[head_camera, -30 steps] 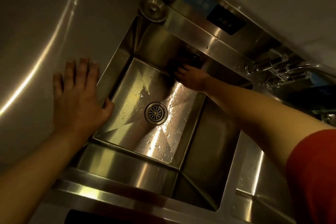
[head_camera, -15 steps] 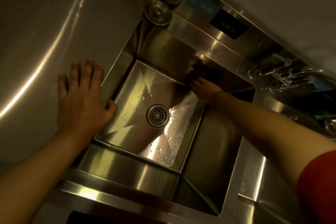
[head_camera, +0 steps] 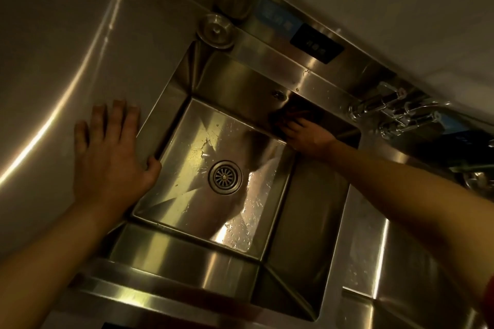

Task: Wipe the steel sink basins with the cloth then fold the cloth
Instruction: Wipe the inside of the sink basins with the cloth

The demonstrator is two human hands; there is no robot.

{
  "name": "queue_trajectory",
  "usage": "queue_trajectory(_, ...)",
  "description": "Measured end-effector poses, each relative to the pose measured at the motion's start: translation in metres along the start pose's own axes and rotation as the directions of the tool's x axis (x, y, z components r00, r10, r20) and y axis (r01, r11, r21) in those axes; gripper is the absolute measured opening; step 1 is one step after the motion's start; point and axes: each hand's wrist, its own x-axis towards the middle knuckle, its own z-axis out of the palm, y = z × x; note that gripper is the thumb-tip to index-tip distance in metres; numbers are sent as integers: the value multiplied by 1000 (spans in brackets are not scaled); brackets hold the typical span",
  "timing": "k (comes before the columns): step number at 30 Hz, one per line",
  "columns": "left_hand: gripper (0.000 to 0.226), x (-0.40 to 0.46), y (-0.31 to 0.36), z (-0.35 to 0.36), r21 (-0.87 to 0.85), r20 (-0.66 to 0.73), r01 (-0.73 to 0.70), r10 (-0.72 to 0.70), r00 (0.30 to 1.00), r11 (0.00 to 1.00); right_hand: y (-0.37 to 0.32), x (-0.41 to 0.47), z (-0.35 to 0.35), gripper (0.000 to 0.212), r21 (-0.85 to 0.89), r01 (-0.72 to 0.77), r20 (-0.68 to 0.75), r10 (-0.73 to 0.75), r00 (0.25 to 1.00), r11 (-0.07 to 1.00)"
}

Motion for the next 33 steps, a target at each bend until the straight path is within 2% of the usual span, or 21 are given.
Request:
queue_trajectory(3, 96, 0, 1, 0, 24, 7, 11, -11, 1000, 1000, -19, -19, 17, 53, 16, -41, 119, 38, 992, 999)
queue_trajectory(6, 96, 1, 1, 1, 51, 9, 10, -10, 1000, 999, -24, 1, 14, 55, 61, -58, 138, 49, 989, 996)
queue_trajectory(10, 97, 0, 0, 1, 55, 15, 10, -10, 1000, 998, -23, 57, -11, 49, 124, -54, -1, 54, 999, 991)
queue_trajectory(15, 98, 1, 0, 2, 56, 24, 18, -19, 1000, 998, -19, 119, -67, 48, 197, -110, -175, 146, 974, 974)
queue_trajectory(21, 99, 0, 0, 5, 57, 11, 38, -38, 999, 998, -15, 184, -115, 50, 308, -101, -270, 189, 944, 946)
queue_trajectory(24, 99, 0, 1, 6, 54, 9, 43, -44, 999, 998, -25, 198, -111, 56, 338, -126, -230, 212, 950, 933)
queue_trajectory(27, 99, -1, 1, 5, 47, 2, 47, -47, 999, 998, -40, 187, -89, 53, 430, -154, -176, 250, 952, 889)
queue_trajectory(30, 100, 0, 1, 5, 49, 6, 48, -49, 999, 998, -63, 155, -50, 53, 616, -209, -30, 287, 957, 760)
queue_trajectory(33, 100, 0, 3, 4, 50, 8, 50, -50, 999, 998, -92, 119, -10, 65, 754, -369, 180, 369, 912, 544)
